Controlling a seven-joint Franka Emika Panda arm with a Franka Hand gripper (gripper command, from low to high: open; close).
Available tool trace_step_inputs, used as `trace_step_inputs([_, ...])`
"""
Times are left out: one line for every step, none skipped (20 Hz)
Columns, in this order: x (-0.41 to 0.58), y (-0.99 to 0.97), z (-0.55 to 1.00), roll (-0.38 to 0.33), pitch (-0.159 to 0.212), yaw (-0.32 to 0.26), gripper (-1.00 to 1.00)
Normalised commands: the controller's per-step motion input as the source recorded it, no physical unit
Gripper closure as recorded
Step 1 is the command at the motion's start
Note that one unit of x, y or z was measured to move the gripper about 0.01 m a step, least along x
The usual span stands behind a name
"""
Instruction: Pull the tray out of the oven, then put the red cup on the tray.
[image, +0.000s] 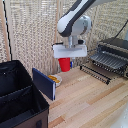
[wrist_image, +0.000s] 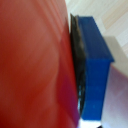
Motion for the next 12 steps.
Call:
trace_step_inputs([0.314, -0.64, 0.36, 0.000, -0.063, -0.158, 1.00])
trace_step_inputs([0.303, -0.64, 0.39, 0.000, -0.048, -0.162, 1.00])
trace_step_inputs([0.220, -0.63, 0.38, 0.000, -0.031, -0.178, 1.00])
trace_step_inputs([0.203, -0.62, 0.40, 0.000, -0.017, -0.185, 1.00])
trace_step_inputs([0.197, -0.61, 0.43, 0.000, -0.001, -0.191, 1.00])
trace_step_inputs([0.126, -0.64, 0.44, 0.000, 0.000, -0.186, 1.00])
trace_step_inputs([0.091, -0.65, 0.43, 0.000, 0.000, -0.184, 1.00])
trace_step_inputs([0.060, -0.66, 0.42, 0.000, 0.008, -0.186, 1.00])
trace_step_inputs([0.000, -0.65, 0.39, 0.000, 0.019, -0.192, 1.00])
trace_step_inputs([0.000, -0.66, 0.39, 0.000, 0.031, -0.192, 1.00])
trace_step_inputs([0.000, -0.67, 0.37, 0.000, 0.027, -0.191, 1.00])
trace_step_inputs([0.000, -0.67, 0.35, 0.000, 0.021, -0.191, 1.00])
